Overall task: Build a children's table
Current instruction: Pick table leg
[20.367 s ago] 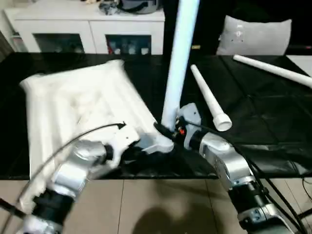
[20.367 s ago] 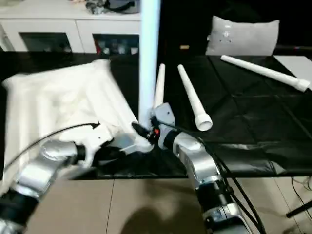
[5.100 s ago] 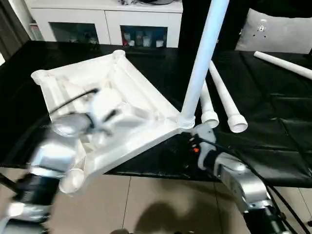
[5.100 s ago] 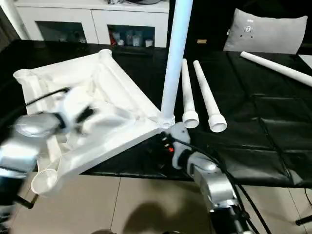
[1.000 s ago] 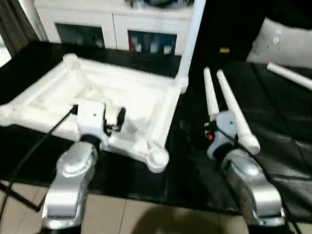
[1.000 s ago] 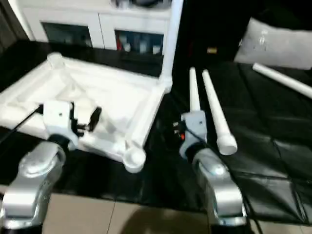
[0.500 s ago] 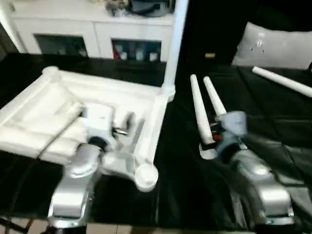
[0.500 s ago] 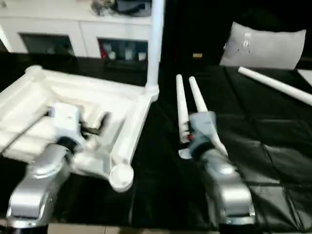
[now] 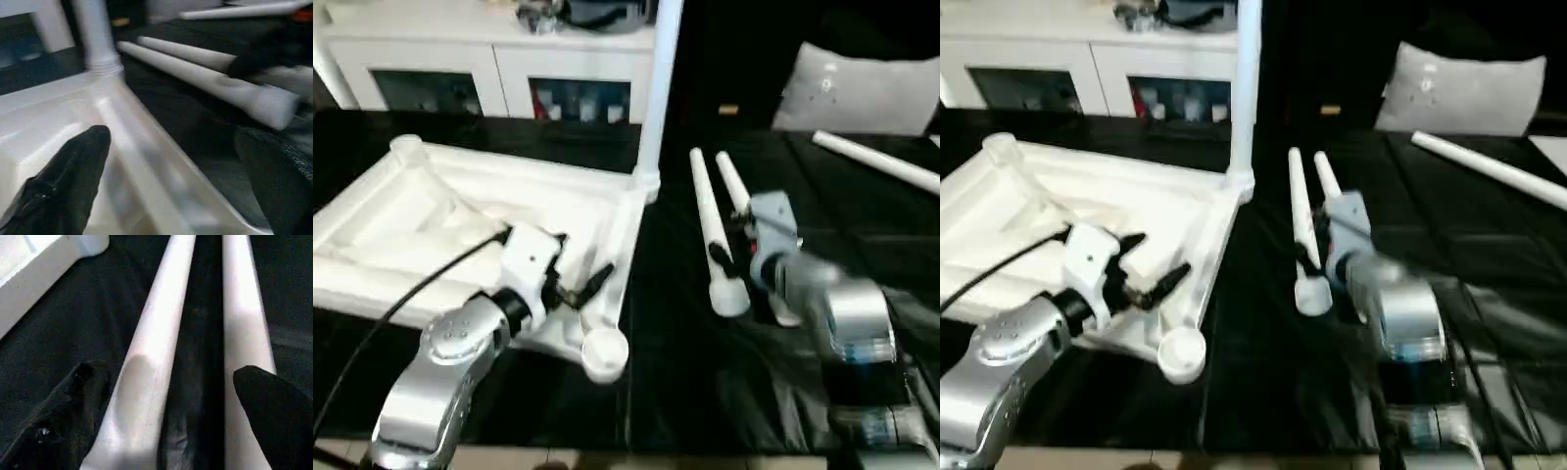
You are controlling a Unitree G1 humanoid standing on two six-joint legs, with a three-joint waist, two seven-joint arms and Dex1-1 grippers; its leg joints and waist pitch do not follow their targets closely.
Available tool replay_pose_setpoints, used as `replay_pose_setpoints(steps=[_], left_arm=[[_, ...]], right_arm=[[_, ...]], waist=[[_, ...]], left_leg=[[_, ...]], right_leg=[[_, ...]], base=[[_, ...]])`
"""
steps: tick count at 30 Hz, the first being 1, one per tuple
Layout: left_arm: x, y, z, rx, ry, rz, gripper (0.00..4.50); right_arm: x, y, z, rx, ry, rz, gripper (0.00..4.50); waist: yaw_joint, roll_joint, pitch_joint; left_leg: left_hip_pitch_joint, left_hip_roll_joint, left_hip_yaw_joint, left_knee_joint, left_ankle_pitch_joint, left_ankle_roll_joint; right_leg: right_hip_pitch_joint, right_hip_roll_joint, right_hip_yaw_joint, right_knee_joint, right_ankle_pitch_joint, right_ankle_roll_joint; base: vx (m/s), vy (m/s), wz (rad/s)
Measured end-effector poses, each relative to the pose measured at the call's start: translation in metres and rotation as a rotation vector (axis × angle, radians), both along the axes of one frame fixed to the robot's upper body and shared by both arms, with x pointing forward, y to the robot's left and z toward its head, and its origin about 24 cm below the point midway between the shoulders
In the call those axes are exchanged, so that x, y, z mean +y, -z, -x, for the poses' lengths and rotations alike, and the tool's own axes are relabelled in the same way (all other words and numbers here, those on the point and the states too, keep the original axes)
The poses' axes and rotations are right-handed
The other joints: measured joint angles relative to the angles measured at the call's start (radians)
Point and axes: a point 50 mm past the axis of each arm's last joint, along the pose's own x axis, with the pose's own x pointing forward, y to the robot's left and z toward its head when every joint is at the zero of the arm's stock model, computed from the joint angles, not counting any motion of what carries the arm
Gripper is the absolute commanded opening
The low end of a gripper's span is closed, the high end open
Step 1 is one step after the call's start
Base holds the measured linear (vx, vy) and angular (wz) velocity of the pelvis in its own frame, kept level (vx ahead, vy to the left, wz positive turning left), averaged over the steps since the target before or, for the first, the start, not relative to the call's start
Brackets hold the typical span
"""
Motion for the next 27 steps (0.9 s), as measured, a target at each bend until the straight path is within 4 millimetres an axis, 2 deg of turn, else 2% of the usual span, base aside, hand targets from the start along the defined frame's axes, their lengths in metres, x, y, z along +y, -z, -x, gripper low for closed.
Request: replay_pose_setpoints(steps=[2,5,9,12,14,16,18,21,22,27], left_arm=[[-0.001,-0.002,0.002,0.009,0.051,-0.007,4.49],[-0.003,-0.004,0.003,0.020,0.098,-0.022,4.49],[-0.002,-0.009,0.001,0.007,0.114,-0.027,4.49],[-0.002,-0.011,0.001,0.002,0.125,-0.033,4.49],[-0.002,-0.012,0.001,-0.002,0.128,-0.037,4.49],[-0.002,-0.012,0.001,-0.001,0.128,-0.040,4.49],[-0.002,-0.013,0.001,-0.004,0.129,-0.041,4.50],[-0.004,-0.012,0.001,-0.001,0.134,-0.041,4.50],[-0.004,-0.012,0.001,-0.001,0.134,-0.041,4.50],[-0.004,-0.012,0.001,0.000,0.135,-0.041,4.50]], right_arm=[[0.001,0.002,-0.006,0.034,-0.005,-0.011,4.50],[0.008,0.007,-0.016,0.096,-0.034,-0.054,4.50],[0.011,0.008,-0.023,0.112,-0.040,-0.087,4.50],[0.015,0.012,-0.028,0.125,-0.051,-0.100,4.50],[0.016,0.015,-0.029,0.142,-0.048,-0.100,4.50],[0.017,0.018,-0.029,0.162,-0.046,-0.100,4.50],[0.018,0.020,-0.031,0.176,-0.044,-0.099,4.21],[0.018,0.021,-0.033,0.182,-0.035,-0.096,4.01],[0.018,0.021,-0.033,0.185,-0.032,-0.095,3.77],[0.017,0.022,-0.035,0.201,-0.028,-0.100,3.45]], waist=[[-0.001,-0.005,0.005],[0.000,-0.004,0.007],[0.006,-0.005,0.007],[0.008,-0.005,0.007],[0.010,-0.006,0.006],[0.010,-0.006,0.006],[0.010,-0.008,0.005],[0.009,-0.009,0.005],[0.009,-0.009,0.005],[0.009,-0.010,0.004]], left_leg=[[0.003,0.004,0.006,-0.003,0.003,-0.004],[0.003,0.008,0.015,-0.005,0.010,-0.006],[-0.008,0.015,0.026,-0.007,0.025,0.006],[-0.013,0.015,0.029,-0.007,0.024,0.007],[-0.022,0.015,0.029,-0.007,0.025,0.008],[-0.025,0.016,0.030,-0.007,0.025,0.009],[-0.024,0.016,0.031,-0.007,0.025,0.009],[-0.023,0.017,0.032,-0.007,0.026,0.009],[-0.023,0.018,0.033,-0.007,0.026,0.009],[-0.022,0.018,0.034,-0.007,0.027,0.008]], right_leg=[[0.000,0.000,0.000,0.000,0.003,0.000],[-0.002,-0.001,0.001,0.000,0.010,-0.004],[-0.014,0.000,0.002,-0.001,0.014,-0.001],[-0.018,-0.001,0.002,-0.003,0.014,-0.001],[-0.026,-0.001,0.002,-0.002,0.015,0.001],[-0.030,-0.001,0.002,-0.002,0.016,0.001],[-0.030,0.000,0.002,-0.002,0.016,0.001],[-0.029,0.000,0.002,-0.001,0.017,0.000],[-0.029,0.000,0.002,-0.001,0.017,0.000],[-0.029,0.000,0.003,-0.001,0.019,0.000]], base=[[-0.043,-0.008,0.00],[-0.020,-0.004,-0.01],[0.000,0.000,0.00],[0.000,0.000,0.00],[0.000,0.000,0.00],[0.000,0.000,0.00],[0.000,0.000,0.00],[0.000,0.000,0.00],[0.000,0.000,0.00],[0.000,0.000,0.00]])
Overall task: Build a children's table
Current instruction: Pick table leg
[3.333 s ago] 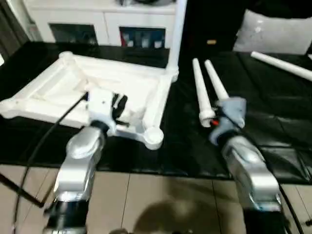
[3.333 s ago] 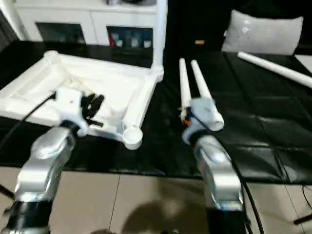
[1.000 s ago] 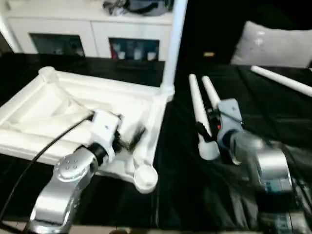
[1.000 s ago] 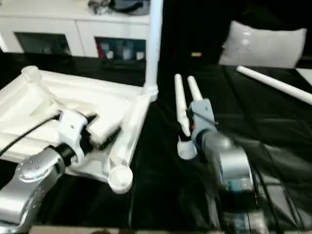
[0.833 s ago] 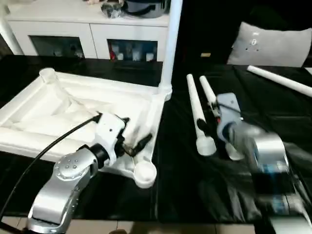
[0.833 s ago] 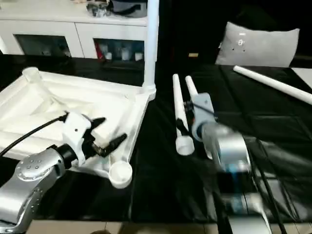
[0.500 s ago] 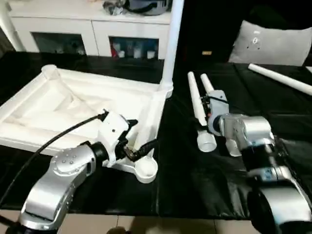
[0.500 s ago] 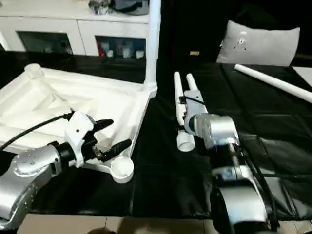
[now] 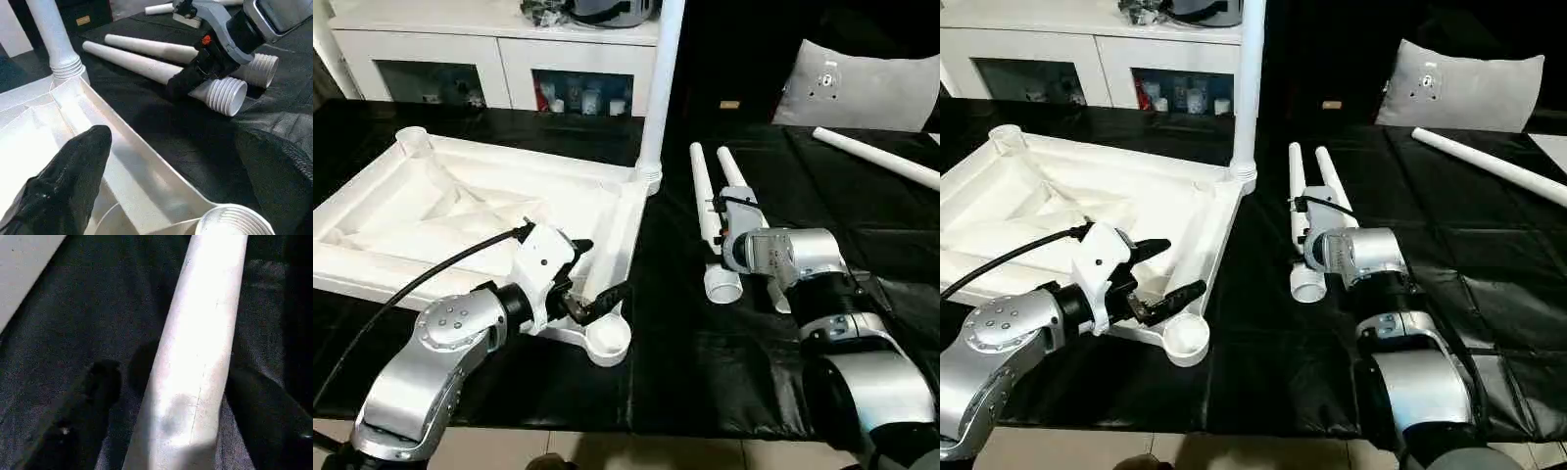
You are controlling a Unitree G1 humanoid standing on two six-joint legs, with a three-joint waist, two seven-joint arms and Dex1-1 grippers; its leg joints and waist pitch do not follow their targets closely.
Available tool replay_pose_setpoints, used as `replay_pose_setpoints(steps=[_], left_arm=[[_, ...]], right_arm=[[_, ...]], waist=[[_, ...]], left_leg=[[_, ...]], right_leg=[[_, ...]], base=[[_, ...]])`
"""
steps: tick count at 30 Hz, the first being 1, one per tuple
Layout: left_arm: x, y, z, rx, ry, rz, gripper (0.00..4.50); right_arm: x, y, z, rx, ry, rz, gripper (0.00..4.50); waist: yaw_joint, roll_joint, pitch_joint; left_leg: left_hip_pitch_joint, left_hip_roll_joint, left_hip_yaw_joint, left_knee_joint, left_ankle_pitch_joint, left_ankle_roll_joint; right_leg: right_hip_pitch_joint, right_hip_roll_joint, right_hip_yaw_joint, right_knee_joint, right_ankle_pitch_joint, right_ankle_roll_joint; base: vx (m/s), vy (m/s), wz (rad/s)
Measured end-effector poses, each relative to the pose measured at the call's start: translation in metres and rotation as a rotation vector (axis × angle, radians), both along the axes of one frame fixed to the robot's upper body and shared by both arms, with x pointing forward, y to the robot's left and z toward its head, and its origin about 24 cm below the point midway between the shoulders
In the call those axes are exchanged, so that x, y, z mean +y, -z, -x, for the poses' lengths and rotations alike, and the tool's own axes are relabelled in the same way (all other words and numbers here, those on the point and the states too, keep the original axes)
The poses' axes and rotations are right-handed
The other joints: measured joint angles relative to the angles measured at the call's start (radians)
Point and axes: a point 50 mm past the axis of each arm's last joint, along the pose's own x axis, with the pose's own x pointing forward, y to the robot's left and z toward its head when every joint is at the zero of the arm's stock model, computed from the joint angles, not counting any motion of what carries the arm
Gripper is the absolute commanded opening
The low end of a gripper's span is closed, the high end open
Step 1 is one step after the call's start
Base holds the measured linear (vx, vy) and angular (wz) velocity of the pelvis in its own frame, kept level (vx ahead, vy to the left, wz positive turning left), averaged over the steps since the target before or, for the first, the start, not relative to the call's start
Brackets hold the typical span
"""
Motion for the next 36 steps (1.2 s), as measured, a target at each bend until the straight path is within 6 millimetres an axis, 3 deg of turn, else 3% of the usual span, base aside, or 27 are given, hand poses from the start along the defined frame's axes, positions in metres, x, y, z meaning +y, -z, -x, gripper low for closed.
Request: replay_pose_setpoints(steps=[13,21,29,36], left_arm=[[-0.002,0.000,0.000,-0.010,0.004,-0.001,4.50],[-0.006,0.001,0.000,-0.017,0.009,-0.010,4.50],[-0.004,-0.002,-0.006,-0.030,-0.001,-0.016,4.50],[-0.004,-0.005,-0.013,-0.045,-0.058,0.021,4.50]], right_arm=[[-0.005,0.002,-0.002,0.018,0.017,-0.011,2.26],[-0.005,0.003,-0.002,0.021,0.017,-0.012,1.96],[-0.011,0.003,-0.002,0.004,0.073,-0.032,1.89],[-0.023,-0.002,0.000,-0.129,0.188,-0.151,1.88]], waist=[[-0.001,-0.004,-0.002],[0.001,-0.013,-0.004],[0.004,-0.013,-0.004],[0.012,-0.011,-0.003]], left_leg=[[0.000,0.001,0.002,0.000,0.000,0.000],[0.000,0.004,0.006,0.000,0.000,0.000],[0.000,0.005,0.008,0.000,0.000,0.000],[-0.002,0.005,0.011,-0.002,0.000,0.000]], right_leg=[[0.000,0.000,0.000,0.000,0.000,0.000],[-0.001,0.000,0.001,0.000,0.000,0.000],[-0.001,0.000,0.001,-0.001,0.000,0.000],[-0.004,0.001,0.003,-0.001,0.001,0.001]], base=[[0.000,0.000,0.00],[0.000,0.000,0.00],[0.000,0.000,0.00],[0.000,0.000,0.00]])
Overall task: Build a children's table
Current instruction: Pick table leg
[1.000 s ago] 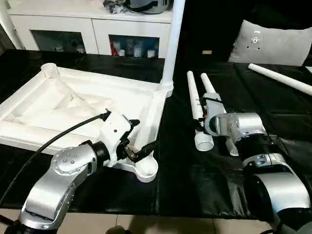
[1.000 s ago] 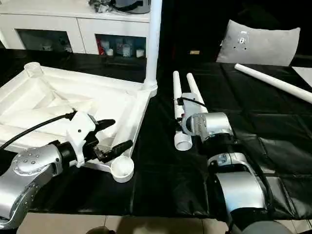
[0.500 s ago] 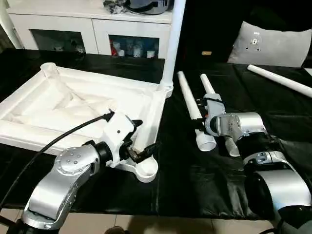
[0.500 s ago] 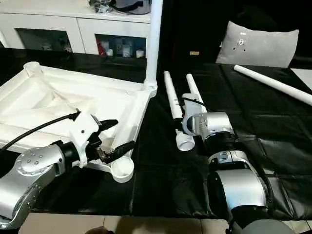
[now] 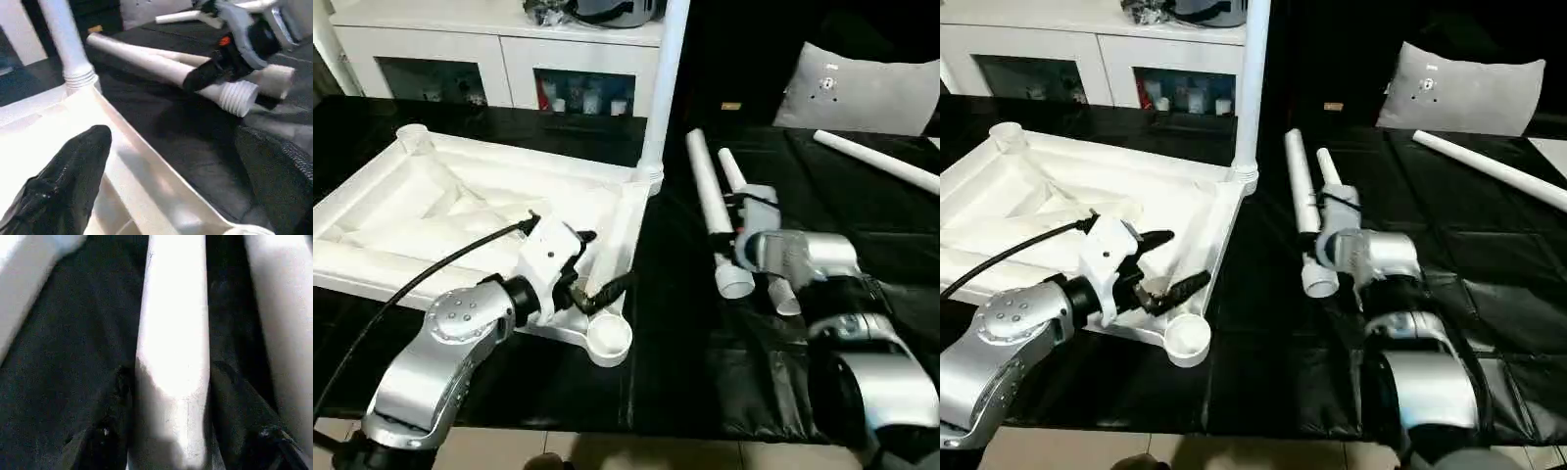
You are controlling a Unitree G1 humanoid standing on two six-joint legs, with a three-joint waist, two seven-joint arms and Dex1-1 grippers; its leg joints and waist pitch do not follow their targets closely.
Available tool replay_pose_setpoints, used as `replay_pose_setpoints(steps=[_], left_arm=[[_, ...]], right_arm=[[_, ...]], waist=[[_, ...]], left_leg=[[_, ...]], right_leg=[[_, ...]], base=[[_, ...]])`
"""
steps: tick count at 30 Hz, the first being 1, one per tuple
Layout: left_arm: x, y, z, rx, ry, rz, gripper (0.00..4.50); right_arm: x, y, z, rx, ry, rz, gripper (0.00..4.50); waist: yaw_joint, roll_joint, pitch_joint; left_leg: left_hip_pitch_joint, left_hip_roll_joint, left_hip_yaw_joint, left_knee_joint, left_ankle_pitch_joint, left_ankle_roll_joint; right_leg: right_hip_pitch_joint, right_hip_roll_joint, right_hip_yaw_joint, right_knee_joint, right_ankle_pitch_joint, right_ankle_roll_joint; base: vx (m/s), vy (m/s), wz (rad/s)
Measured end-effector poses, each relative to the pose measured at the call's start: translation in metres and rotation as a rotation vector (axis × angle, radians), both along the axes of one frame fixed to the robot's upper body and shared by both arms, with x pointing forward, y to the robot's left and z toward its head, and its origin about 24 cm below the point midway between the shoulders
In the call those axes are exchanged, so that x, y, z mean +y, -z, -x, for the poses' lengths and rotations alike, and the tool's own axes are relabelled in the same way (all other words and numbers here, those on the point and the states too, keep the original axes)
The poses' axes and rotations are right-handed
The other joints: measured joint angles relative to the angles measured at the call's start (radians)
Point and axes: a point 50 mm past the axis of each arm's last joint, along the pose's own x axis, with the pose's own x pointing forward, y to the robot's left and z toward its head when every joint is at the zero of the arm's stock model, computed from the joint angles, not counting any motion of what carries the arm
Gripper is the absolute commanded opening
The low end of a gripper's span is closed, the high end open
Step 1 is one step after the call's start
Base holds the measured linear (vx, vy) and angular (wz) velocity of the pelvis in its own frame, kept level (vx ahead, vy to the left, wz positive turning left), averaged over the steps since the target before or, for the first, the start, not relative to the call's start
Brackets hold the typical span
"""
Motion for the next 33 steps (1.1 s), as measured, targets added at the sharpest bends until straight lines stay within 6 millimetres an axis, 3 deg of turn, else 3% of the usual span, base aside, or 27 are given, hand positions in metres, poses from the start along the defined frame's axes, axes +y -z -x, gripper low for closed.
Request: replay_pose_setpoints(steps=[4,8,12,15,19,26,32,33], left_arm=[[-0.004,-0.008,-0.007,-0.030,-0.024,0.034,4.50],[-0.014,-0.023,-0.020,-0.065,-0.059,0.170,4.50],[-0.024,-0.043,-0.037,-0.085,-0.085,0.354,4.50],[-0.028,-0.066,-0.052,-0.111,-0.116,0.511,4.50],[-0.032,-0.091,-0.060,-0.115,-0.102,0.690,4.50],[-0.045,-0.099,-0.062,0.046,0.009,0.942,4.50],[-0.053,-0.102,-0.061,0.079,0.055,0.942,4.50],[-0.053,-0.102,-0.060,0.086,0.062,0.948,4.32]], right_arm=[[0.002,-0.022,-0.003,-0.199,0.019,-0.113,1.88],[0.004,-0.065,-0.001,-0.557,0.017,-0.300,1.87],[0.012,-0.094,0.017,-0.760,-0.111,-0.548,1.86],[0.025,-0.096,0.036,-0.789,-0.255,-0.755,1.86],[0.036,-0.104,0.048,-0.810,-0.400,-0.834,1.86],[0.050,-0.096,0.064,-0.753,-0.560,-0.852,1.86],[0.053,-0.100,0.069,-0.745,-0.628,-0.850,1.86],[0.053,-0.100,0.070,-0.743,-0.638,-0.846,1.86]], waist=[[0.004,0.002,0.001],[0.013,0.004,0.002],[0.018,0.005,0.003],[0.016,0.005,0.003],[0.013,0.006,0.003],[0.026,0.002,0.006],[0.037,0.002,0.006],[0.037,0.002,0.006]], left_leg=[[-0.001,0.000,0.002,-0.002,0.000,-0.001],[-0.005,0.000,0.002,-0.002,0.001,0.000],[-0.005,0.001,0.002,-0.003,0.001,0.002],[-0.008,0.001,0.002,-0.003,0.002,0.005],[-0.008,0.000,0.004,-0.003,0.002,0.008],[-0.009,0.000,0.004,-0.003,0.003,0.010],[-0.010,0.000,0.004,-0.003,0.003,0.010],[-0.010,0.000,0.004,-0.003,0.003,0.010]], right_leg=[[-0.003,0.000,0.001,0.000,0.000,0.001],[-0.007,0.000,0.001,-0.001,0.001,0.002],[-0.005,0.000,0.000,-0.005,0.002,0.004],[-0.005,0.000,0.000,-0.010,0.006,0.004],[-0.004,0.000,0.002,-0.015,0.010,0.004],[-0.004,-0.001,0.000,-0.015,0.010,0.004],[-0.004,-0.001,0.001,-0.016,0.010,0.004],[-0.004,-0.001,0.000,-0.016,0.010,0.004]], base=[[0.000,0.000,0.00],[0.000,0.000,0.00],[0.000,0.000,0.00],[0.000,0.000,0.00],[0.000,0.000,0.00],[0.000,0.000,0.00],[0.000,0.000,0.00],[0.000,0.000,0.00]])
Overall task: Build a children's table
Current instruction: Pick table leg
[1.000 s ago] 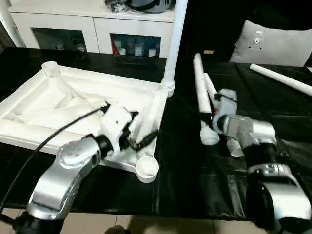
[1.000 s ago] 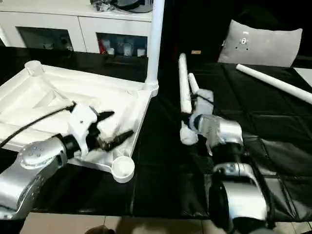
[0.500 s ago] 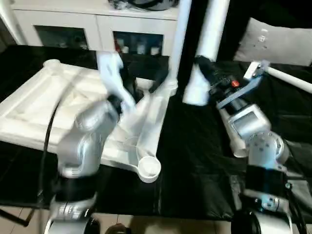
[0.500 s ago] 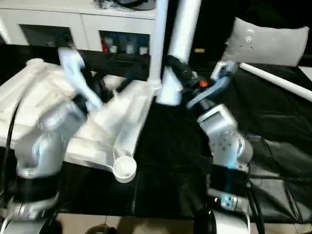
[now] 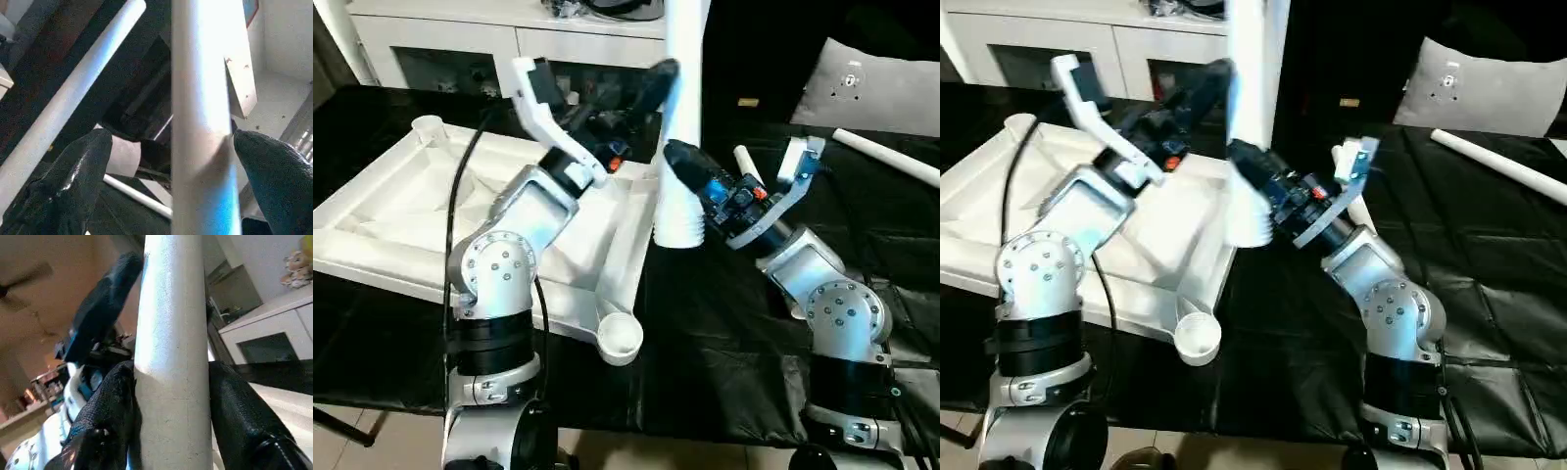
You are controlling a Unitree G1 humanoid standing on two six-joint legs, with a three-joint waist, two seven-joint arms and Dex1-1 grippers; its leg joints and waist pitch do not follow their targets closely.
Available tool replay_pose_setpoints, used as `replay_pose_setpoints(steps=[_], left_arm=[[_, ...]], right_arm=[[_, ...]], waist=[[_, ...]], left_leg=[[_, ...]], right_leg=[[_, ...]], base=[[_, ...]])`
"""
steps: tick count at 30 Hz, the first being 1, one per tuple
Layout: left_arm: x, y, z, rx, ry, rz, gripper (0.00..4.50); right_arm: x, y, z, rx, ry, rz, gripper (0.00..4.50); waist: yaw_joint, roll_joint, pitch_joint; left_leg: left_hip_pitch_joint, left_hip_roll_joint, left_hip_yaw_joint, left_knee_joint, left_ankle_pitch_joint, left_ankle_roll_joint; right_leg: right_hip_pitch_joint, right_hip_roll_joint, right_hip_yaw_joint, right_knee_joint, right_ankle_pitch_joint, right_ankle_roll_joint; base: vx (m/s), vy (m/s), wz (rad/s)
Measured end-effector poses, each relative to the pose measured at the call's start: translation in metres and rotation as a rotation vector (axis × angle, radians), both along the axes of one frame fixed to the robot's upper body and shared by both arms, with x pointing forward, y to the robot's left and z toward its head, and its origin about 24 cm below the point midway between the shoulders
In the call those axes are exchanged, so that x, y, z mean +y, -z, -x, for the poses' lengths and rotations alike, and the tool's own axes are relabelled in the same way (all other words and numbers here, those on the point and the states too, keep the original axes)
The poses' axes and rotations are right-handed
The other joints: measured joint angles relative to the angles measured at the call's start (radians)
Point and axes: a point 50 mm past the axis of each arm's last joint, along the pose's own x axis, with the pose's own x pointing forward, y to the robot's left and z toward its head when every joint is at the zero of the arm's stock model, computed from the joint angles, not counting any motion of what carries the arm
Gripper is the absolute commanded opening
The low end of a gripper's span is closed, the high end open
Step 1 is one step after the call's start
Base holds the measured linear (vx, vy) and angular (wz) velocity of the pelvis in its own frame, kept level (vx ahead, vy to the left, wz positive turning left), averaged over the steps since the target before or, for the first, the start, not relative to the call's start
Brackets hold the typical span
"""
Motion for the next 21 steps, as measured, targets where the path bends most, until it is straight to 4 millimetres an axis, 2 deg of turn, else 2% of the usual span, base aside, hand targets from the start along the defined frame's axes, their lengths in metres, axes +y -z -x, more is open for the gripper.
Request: replay_pose_setpoints(steps=[4,6,7,9,11,14,16,19,20,21], left_arm=[[-0.002,0.000,-0.001,0.006,0.017,0.012,4.10],[-0.003,0.002,-0.002,0.017,0.019,0.012,3.75],[-0.003,0.002,-0.003,0.022,0.020,0.014,3.75],[-0.004,0.002,-0.002,0.023,0.027,0.023,3.69],[-0.004,0.002,-0.002,0.022,0.028,0.024,3.31],[-0.004,0.002,-0.002,0.020,0.030,0.027,3.22],[-0.004,0.001,-0.002,0.018,0.037,0.034,2.89],[-0.003,0.001,-0.002,0.014,0.039,0.040,2.73],[-0.003,0.000,-0.002,0.012,0.039,0.042,2.44],[-0.003,0.000,-0.002,0.010,0.040,0.042,2.35]], right_arm=[[0.004,0.010,0.005,0.018,-0.044,0.037,1.86],[0.007,0.015,0.006,0.030,-0.050,0.067,1.86],[0.008,0.016,0.005,0.030,-0.049,0.082,1.86],[0.009,0.017,0.005,0.029,-0.042,0.103,1.86],[0.010,0.017,0.004,0.026,-0.038,0.118,1.86],[0.013,0.018,0.005,0.022,-0.046,0.129,1.86],[0.014,0.018,0.005,0.015,-0.044,0.129,1.86],[0.014,0.017,0.005,0.002,-0.044,0.127,1.86],[0.014,0.017,0.005,-0.001,-0.043,0.127,1.86],[0.014,0.017,0.005,-0.003,-0.043,0.128,1.86]], waist=[[0.001,0.000,0.000],[0.000,0.000,0.000],[0.000,0.000,0.000],[0.000,0.000,0.000],[0.000,0.000,0.000],[0.000,0.000,0.000],[0.001,0.000,0.000],[0.001,0.000,0.000],[0.001,0.000,0.000],[0.001,0.000,0.000]], left_leg=[[0.000,0.000,0.000,0.000,0.000,0.000],[0.000,0.000,0.000,0.000,0.000,0.000],[0.000,0.000,0.000,0.000,0.000,0.000],[0.000,0.000,0.000,0.000,0.000,0.000],[0.000,0.000,0.000,0.000,0.000,0.000],[0.000,0.000,0.000,0.000,0.000,0.000],[0.000,0.000,0.000,0.000,0.000,0.000],[-0.001,0.000,0.000,0.000,0.000,0.000],[-0.001,0.000,0.000,0.000,0.000,0.000],[-0.001,0.000,0.000,0.000,0.001,0.000]], right_leg=[[0.000,0.000,0.000,0.000,0.000,0.000],[0.000,0.000,0.000,0.000,0.001,0.001],[0.000,0.000,0.000,0.000,0.001,0.002],[0.000,0.000,0.000,0.000,0.001,0.002],[0.000,0.000,0.000,0.000,0.001,0.002],[0.000,0.000,0.000,0.000,0.001,0.002],[0.000,0.000,0.000,0.000,0.001,0.002],[0.000,0.000,0.000,0.000,0.001,0.002],[0.000,0.000,0.000,0.000,0.001,0.002],[0.000,0.000,0.000,0.000,0.002,0.002]], base=[[0.000,0.000,0.00],[0.000,0.000,0.00],[0.000,0.000,0.00],[0.000,0.000,0.00],[0.000,0.000,0.00],[0.000,0.000,0.00],[0.000,0.000,0.00],[0.000,0.000,0.00],[0.000,0.000,0.00],[0.000,0.000,0.00]])
